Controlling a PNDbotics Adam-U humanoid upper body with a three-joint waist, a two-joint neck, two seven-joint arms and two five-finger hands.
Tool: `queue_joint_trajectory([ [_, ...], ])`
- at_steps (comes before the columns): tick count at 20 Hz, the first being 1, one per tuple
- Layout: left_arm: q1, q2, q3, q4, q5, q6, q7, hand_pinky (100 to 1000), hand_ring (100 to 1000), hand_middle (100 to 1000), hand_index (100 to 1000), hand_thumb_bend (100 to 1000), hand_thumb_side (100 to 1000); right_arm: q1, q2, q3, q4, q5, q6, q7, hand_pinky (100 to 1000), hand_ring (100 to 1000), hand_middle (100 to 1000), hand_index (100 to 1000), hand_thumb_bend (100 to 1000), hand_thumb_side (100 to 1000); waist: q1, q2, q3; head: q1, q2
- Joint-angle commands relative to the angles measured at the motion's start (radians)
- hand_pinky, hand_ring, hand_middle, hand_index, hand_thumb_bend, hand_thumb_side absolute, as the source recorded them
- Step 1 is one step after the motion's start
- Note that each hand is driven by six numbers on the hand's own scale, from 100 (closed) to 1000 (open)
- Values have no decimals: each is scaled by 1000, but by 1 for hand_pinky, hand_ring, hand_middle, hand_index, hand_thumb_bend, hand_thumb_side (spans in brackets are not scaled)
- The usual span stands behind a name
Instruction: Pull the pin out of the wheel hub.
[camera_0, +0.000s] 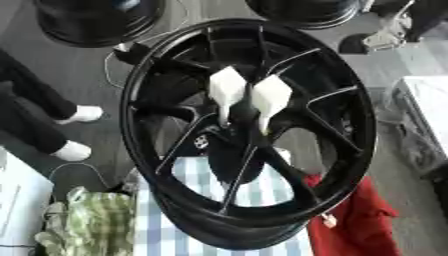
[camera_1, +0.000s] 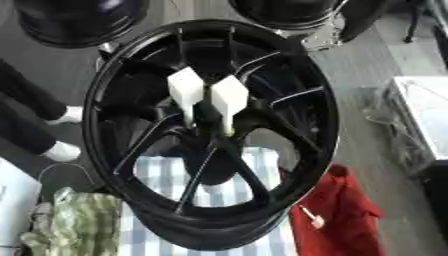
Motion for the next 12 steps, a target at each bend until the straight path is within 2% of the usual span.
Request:
queue_joint_trajectory([
  [1, -15, 47, 0, -29, 6, 0, -5, 661, 768, 702, 753, 319, 669, 4, -5, -4, 7, -20, 1, -28, 908, 837, 824, 848, 449, 127, 4, -13, -1, 9, 5],
  [7, -8, 56, -1, -26, 8, 6, -5, 661, 768, 702, 753, 318, 671, 39, 27, -2, 4, -53, 7, -85, 910, 837, 823, 848, 478, 100, 7, -15, -3, 13, 5],
  [12, -5, 56, -5, -22, 7, 9, -7, 661, 768, 702, 753, 320, 673, 40, 44, 5, -4, -68, 21, -89, 909, 837, 823, 851, 488, 100, 3, -18, -1, -2, 5],
])
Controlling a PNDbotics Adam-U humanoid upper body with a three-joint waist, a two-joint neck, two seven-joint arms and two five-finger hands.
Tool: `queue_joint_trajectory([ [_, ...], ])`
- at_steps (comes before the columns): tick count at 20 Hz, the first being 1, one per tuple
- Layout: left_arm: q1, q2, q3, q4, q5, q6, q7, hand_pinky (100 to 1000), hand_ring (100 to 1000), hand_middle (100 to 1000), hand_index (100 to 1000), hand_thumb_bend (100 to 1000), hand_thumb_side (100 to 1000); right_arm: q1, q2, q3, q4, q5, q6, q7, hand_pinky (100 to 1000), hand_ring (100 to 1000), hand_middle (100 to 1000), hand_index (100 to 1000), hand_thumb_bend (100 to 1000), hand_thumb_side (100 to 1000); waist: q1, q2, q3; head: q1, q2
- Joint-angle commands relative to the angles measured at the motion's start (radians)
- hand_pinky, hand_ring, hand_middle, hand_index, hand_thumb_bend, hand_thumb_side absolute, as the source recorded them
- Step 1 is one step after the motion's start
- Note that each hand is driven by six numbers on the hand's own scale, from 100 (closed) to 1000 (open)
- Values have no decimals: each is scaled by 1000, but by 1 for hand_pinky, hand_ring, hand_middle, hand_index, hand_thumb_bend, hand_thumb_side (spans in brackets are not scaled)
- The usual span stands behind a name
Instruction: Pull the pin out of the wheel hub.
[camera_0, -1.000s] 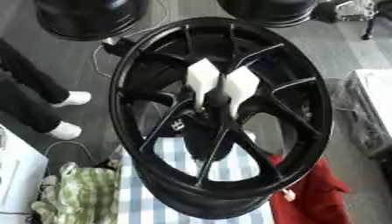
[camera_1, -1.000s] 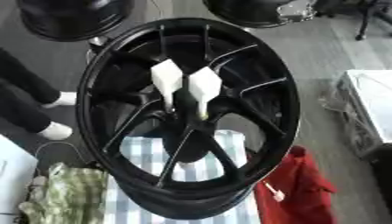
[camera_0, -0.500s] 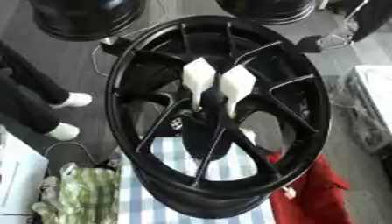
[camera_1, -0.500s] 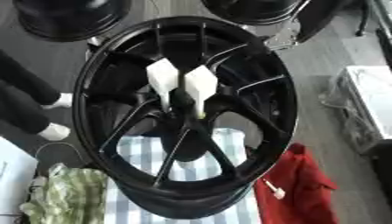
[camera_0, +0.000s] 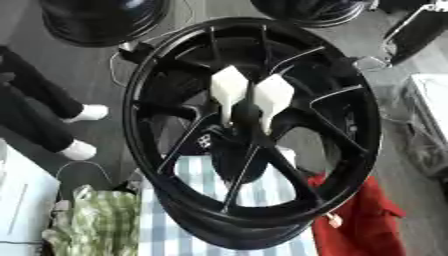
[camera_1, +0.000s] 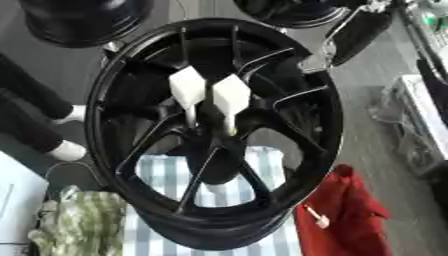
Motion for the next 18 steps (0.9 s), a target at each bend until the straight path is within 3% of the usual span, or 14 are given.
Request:
queue_joint_trajectory([
  [1, -6, 34, -1, -15, 0, 4, -2, 661, 768, 702, 753, 320, 673, -15, -4, -2, -16, -10, 6, -1, 910, 839, 824, 854, 487, 100, -1, -18, 1, -11, 5],
  [8, 4, 36, -4, -8, -3, 7, -4, 661, 769, 702, 753, 321, 678, -16, 12, 12, -16, -11, 11, 19, 911, 843, 828, 861, 506, 100, -8, -20, -2, -15, 5],
  [18, 13, 44, -4, -5, -3, 9, -3, 662, 770, 703, 754, 319, 681, 26, 7, 24, -99, -37, 60, -83, 899, 832, 820, 863, 502, 100, -13, -21, -8, 12, 5],
])
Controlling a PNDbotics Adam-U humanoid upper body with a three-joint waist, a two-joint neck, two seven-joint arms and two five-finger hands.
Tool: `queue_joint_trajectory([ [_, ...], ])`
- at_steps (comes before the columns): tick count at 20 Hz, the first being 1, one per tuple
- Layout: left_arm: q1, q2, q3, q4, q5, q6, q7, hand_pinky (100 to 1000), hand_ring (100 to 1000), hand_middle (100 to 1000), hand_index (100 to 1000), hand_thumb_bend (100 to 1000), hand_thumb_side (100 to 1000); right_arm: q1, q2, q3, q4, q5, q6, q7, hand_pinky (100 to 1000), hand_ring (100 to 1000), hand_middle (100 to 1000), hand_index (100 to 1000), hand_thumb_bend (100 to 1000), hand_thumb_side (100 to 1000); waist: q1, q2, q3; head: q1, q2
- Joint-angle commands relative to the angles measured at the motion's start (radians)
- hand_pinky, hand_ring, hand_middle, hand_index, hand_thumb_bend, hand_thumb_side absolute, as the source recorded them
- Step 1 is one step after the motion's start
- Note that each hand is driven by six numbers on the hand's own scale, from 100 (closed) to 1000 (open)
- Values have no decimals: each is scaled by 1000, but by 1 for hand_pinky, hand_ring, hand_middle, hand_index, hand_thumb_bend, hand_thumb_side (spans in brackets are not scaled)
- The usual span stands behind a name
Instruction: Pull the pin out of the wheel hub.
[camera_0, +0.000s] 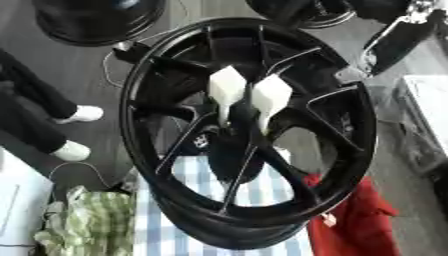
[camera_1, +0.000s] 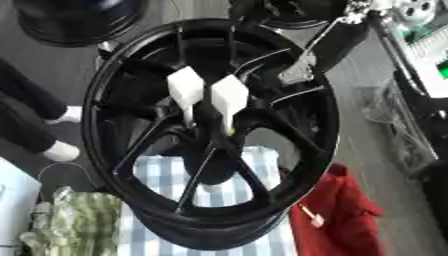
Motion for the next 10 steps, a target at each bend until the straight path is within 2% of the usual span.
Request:
queue_joint_trajectory([
  [1, -4, 34, 2, -11, -3, 1, 1, 662, 770, 703, 754, 318, 682, -4, -23, -3, -43, -16, 16, -35, 898, 831, 819, 864, 501, 100, 1, -20, -3, 9, 5],
  [10, 4, 28, -4, -8, -3, 5, -3, 662, 771, 703, 754, 318, 686, 13, 16, 24, -22, 38, 27, -52, 903, 838, 825, 871, 491, 100, 3, -17, -4, 6, 5],
])
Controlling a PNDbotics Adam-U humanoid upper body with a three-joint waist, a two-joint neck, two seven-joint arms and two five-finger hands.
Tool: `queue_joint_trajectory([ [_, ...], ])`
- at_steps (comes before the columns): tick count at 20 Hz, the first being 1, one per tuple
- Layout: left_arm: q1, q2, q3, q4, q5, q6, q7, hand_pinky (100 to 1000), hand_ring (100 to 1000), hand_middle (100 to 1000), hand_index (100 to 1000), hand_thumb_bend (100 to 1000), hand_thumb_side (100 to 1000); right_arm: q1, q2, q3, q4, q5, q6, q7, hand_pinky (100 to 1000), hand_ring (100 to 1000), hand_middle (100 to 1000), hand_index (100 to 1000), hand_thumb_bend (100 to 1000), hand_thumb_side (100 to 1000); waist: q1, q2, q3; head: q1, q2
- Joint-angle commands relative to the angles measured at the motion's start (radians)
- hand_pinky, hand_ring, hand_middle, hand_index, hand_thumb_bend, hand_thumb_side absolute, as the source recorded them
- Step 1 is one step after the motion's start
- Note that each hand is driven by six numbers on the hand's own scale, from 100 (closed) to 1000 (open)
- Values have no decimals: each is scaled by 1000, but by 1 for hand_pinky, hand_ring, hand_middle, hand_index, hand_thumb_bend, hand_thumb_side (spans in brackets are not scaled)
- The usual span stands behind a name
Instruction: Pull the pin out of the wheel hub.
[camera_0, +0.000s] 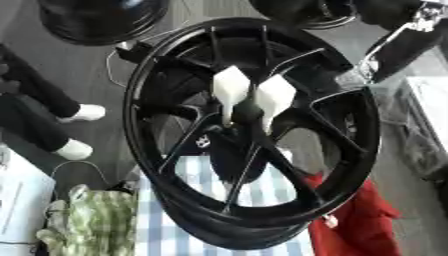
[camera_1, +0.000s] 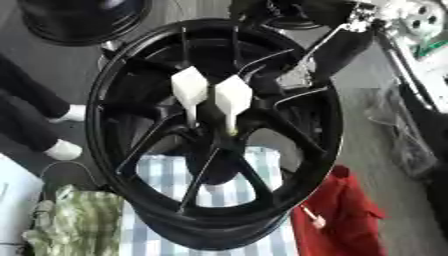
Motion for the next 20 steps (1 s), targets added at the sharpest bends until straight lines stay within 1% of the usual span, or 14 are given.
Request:
queue_joint_trajectory([
  [1, -5, 28, 2, -8, -3, 2, -1, 662, 771, 704, 754, 318, 686, -15, 5, 6, 11, 28, -2, 3, 903, 838, 825, 872, 488, 100, 4, -17, 1, -3, 5],
  [6, -2, 27, 2, -8, -2, 2, -1, 663, 771, 704, 754, 317, 688, -33, 25, 26, 47, 55, -25, 29, 905, 843, 828, 875, 478, 100, 5, -15, 5, -11, 5],
  [8, 0, 27, 3, -8, -2, 3, 0, 663, 772, 704, 754, 314, 686, -40, 29, 31, 57, 52, -34, 50, 905, 845, 826, 874, 452, 100, 5, -14, 6, -15, 5],
  [10, 1, 27, 2, -8, -1, 3, 0, 663, 772, 704, 754, 316, 689, -48, 35, 34, 68, 51, -38, 67, 905, 845, 826, 873, 463, 100, 6, -13, 8, -18, 5],
  [14, 1, 26, 1, -8, -1, 4, 0, 663, 772, 704, 754, 315, 690, -61, 43, 42, 83, 54, -49, 102, 903, 844, 823, 871, 454, 100, 7, -12, 9, -22, 5],
  [16, 2, 25, 1, -7, 0, 5, -1, 663, 772, 704, 754, 315, 691, -67, 45, 48, 93, 58, -55, 126, 903, 844, 822, 870, 437, 100, 7, -11, 10, -25, 5],
  [19, 2, 24, 0, -7, 0, 6, -1, 664, 772, 704, 753, 312, 692, -74, 45, 54, 108, 56, -70, 172, 902, 838, 812, 862, 373, 100, 7, -10, 12, -27, 5],
  [20, 2, 24, 1, -6, 0, 7, 0, 664, 772, 704, 753, 312, 692, -75, 45, 54, 111, 51, -74, 186, 901, 836, 810, 860, 368, 100, 7, -9, 12, -28, 5],
])
